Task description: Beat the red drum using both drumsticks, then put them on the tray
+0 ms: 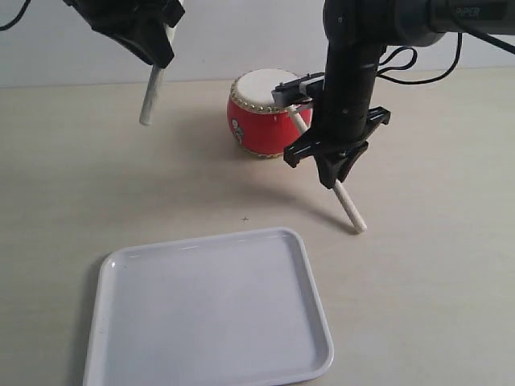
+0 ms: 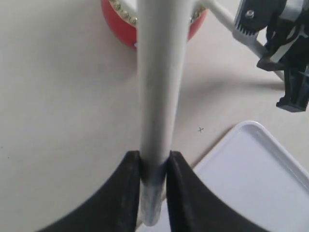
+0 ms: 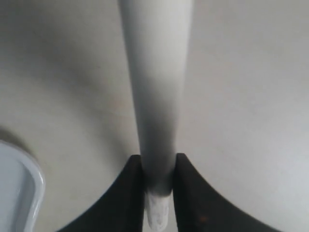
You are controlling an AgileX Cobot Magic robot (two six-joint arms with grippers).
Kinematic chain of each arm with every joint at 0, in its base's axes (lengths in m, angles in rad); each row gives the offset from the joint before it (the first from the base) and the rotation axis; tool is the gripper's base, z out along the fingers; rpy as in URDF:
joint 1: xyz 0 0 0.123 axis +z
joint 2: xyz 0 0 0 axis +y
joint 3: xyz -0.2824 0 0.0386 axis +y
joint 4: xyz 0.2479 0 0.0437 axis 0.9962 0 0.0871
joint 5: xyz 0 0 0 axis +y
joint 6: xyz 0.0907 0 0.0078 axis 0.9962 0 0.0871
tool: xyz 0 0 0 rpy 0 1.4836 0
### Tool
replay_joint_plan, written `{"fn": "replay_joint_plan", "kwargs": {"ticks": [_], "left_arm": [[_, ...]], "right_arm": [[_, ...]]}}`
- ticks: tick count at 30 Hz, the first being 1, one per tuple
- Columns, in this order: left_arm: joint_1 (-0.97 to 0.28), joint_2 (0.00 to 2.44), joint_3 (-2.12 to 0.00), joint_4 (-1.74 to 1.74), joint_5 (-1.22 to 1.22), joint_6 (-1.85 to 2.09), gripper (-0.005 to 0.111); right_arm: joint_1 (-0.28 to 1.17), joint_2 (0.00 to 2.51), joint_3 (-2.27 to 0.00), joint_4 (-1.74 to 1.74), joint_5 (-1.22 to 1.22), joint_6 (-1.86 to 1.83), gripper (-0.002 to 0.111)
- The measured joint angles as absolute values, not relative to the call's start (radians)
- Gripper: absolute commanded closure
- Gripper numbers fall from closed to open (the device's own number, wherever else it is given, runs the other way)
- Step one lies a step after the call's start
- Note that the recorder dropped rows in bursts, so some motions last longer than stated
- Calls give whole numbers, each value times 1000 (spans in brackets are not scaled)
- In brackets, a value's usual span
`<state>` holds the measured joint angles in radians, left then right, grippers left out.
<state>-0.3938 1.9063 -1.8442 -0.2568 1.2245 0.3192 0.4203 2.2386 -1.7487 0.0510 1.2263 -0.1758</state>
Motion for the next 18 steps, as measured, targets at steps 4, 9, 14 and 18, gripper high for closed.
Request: {"fn": "replay_joint_plan", "kwargs": {"ticks": [4,9,14,18], "left_arm": [[-390,1909,-1805,-251,1224,319,107],[-389,1957,-1794,-251,1224,319,107],[-392,2000,-1791,-251,1224,319,107],[-380,1956,-1746,-259,1222,323,107]], "right_arm": [[420,2176,-1765,51,1225,-176,108],[420,2036,-1792,51,1222,-176,108],[420,1940,-1792,51,1222,-176,108],[420,1884,-1752,63,1221,-176,108]]}}
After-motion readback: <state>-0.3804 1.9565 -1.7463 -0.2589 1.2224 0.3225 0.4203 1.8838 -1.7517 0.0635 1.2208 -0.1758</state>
